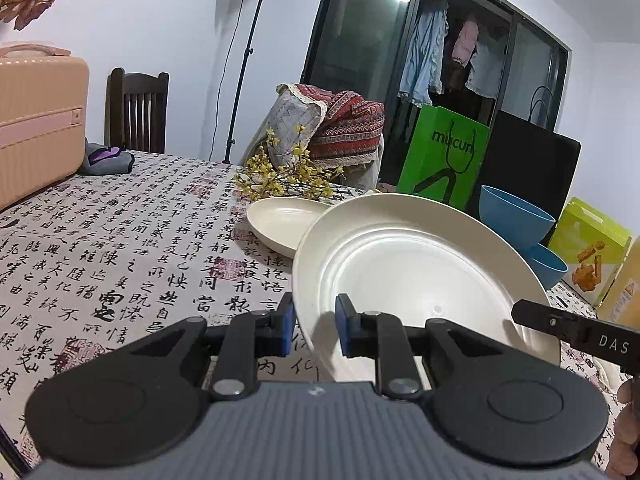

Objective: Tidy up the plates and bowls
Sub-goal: 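Bring the cream plate with both grippers beside the stacked blue bowls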

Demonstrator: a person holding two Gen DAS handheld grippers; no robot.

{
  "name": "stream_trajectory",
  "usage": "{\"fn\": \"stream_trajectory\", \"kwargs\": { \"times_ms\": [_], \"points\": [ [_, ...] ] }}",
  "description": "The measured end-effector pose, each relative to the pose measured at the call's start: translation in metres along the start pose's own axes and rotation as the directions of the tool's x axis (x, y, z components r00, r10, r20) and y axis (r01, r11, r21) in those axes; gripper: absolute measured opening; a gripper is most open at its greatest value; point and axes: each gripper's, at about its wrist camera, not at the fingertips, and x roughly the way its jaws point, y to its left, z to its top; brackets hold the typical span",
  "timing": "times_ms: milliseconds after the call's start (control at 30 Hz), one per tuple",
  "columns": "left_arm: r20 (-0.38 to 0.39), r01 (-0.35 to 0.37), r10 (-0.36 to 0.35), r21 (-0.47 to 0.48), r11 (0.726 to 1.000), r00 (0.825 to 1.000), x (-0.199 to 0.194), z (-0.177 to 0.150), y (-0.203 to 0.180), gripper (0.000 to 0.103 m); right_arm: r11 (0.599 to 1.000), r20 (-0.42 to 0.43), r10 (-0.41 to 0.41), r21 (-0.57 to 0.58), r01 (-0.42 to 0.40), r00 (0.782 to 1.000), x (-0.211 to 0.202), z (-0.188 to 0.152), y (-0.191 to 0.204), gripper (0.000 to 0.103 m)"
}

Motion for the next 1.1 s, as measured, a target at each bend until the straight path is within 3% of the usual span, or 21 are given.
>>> {"fn": "stream_trajectory", "kwargs": {
  "times_ms": [1100],
  "points": [
    [-0.058, 0.059, -0.057, 0.029, 0.998, 0.997, 0.015, -0.015, -0.036, 0.021, 0.998, -0.025, -0.06, 0.035, 0.061, 0.998, -0.013, -0.012, -0.041, 0.015]
  ]
}}
